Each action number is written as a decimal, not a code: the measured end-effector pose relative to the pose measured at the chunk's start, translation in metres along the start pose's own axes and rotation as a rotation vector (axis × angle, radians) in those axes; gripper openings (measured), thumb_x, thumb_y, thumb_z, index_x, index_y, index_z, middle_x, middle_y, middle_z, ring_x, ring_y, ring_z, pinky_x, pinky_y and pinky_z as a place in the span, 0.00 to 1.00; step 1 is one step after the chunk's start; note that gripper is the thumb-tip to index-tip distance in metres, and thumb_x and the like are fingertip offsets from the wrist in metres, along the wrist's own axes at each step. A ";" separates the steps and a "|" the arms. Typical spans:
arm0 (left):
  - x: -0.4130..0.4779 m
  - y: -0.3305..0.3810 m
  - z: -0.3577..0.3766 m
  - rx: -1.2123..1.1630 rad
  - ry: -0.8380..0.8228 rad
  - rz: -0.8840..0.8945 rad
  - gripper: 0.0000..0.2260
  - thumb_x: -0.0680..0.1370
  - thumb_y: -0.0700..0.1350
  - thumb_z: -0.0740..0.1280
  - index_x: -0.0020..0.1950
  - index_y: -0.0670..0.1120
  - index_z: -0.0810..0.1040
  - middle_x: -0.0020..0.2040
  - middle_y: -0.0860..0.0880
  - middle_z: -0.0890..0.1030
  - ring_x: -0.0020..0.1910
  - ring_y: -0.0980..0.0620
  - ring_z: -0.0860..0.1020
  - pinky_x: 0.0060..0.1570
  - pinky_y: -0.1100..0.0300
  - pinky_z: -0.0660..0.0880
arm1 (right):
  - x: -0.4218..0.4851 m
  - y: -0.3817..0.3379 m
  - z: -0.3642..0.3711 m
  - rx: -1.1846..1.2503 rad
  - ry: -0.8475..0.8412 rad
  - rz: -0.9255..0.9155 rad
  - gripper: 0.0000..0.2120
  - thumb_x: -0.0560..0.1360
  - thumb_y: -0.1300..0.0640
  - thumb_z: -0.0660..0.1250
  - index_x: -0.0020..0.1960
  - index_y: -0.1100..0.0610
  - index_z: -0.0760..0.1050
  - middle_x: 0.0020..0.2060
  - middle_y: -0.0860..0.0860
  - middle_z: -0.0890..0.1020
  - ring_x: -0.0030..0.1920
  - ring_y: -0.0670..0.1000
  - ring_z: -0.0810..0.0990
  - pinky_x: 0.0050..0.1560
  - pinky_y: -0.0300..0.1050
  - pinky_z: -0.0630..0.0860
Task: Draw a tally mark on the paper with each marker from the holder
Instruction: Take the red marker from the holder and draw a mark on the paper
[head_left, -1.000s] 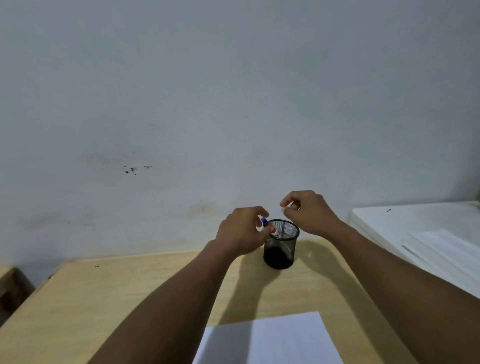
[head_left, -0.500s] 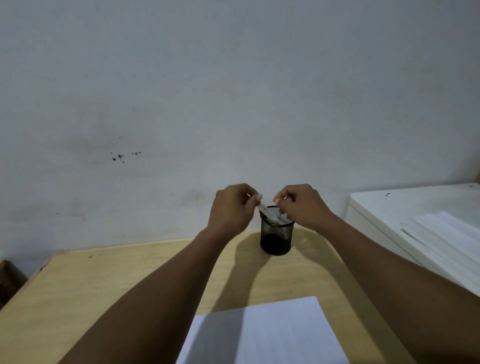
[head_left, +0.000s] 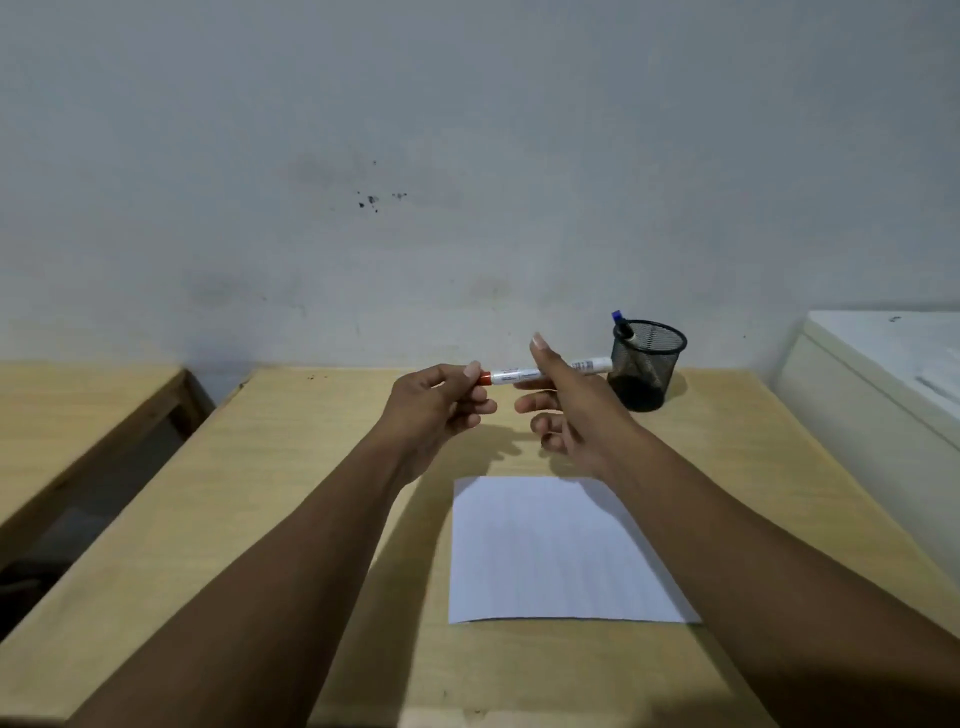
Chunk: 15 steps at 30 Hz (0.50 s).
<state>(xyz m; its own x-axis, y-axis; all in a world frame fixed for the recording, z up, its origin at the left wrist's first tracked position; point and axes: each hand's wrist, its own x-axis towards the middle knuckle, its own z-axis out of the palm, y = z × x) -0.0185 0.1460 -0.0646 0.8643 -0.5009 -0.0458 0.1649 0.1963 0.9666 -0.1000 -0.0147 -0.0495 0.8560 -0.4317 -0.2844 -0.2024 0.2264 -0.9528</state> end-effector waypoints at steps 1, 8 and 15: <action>-0.005 -0.004 -0.005 0.007 -0.007 -0.012 0.09 0.81 0.45 0.70 0.50 0.38 0.82 0.35 0.47 0.81 0.35 0.51 0.84 0.39 0.61 0.78 | 0.001 0.005 0.005 0.061 -0.015 -0.009 0.23 0.74 0.37 0.72 0.48 0.59 0.82 0.31 0.52 0.83 0.22 0.47 0.71 0.24 0.38 0.63; -0.016 -0.015 -0.052 0.113 0.189 0.057 0.12 0.80 0.44 0.71 0.39 0.41 0.78 0.34 0.48 0.81 0.30 0.53 0.81 0.32 0.63 0.77 | 0.001 -0.002 0.006 0.214 -0.209 -0.151 0.06 0.80 0.59 0.67 0.49 0.61 0.81 0.35 0.57 0.81 0.29 0.50 0.82 0.30 0.39 0.74; -0.021 -0.035 -0.075 0.982 0.039 0.113 0.05 0.71 0.43 0.69 0.40 0.49 0.85 0.39 0.51 0.87 0.40 0.56 0.84 0.39 0.64 0.77 | 0.002 0.023 0.002 0.047 -0.159 -0.138 0.03 0.77 0.60 0.68 0.47 0.59 0.81 0.36 0.57 0.83 0.31 0.53 0.84 0.31 0.41 0.76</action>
<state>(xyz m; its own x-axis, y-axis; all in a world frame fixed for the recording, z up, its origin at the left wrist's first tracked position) -0.0070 0.2132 -0.1162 0.8689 -0.4903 0.0683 -0.3713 -0.5542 0.7449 -0.1016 -0.0087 -0.0715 0.9391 -0.3189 -0.1281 -0.0593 0.2168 -0.9744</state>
